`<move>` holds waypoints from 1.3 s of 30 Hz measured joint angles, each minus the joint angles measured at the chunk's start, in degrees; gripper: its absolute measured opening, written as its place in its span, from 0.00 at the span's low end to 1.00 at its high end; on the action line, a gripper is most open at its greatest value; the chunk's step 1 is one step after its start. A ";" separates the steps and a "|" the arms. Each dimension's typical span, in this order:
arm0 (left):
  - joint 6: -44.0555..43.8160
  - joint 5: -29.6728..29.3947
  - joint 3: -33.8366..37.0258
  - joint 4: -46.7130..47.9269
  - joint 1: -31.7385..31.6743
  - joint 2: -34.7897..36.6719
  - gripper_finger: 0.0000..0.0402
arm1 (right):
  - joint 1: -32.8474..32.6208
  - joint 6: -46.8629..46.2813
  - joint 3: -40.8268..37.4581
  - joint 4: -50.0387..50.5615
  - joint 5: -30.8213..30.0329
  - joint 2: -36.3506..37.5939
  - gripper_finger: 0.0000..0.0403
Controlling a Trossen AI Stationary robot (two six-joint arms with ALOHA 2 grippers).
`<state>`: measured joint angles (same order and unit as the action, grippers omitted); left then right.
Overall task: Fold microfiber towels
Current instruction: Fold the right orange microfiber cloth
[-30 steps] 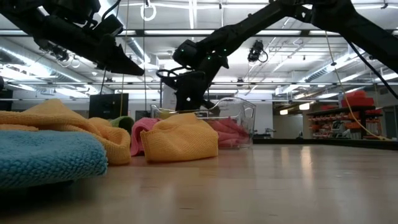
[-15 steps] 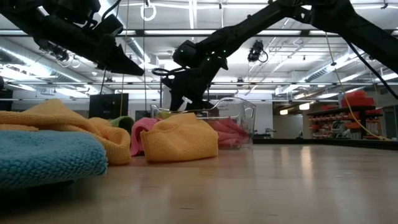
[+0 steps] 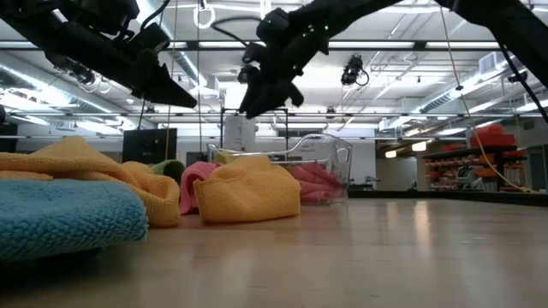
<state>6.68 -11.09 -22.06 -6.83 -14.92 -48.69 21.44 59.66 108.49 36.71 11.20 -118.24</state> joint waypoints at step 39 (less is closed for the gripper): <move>-1.55 -0.02 0.00 -8.27 -0.01 -0.04 0.40 | -20.99 -21.76 -25.42 -7.51 4.23 0.09 0.42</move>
<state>5.13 -11.11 -22.06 -15.10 -14.92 -48.73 0.45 37.89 83.07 29.20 15.43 -118.15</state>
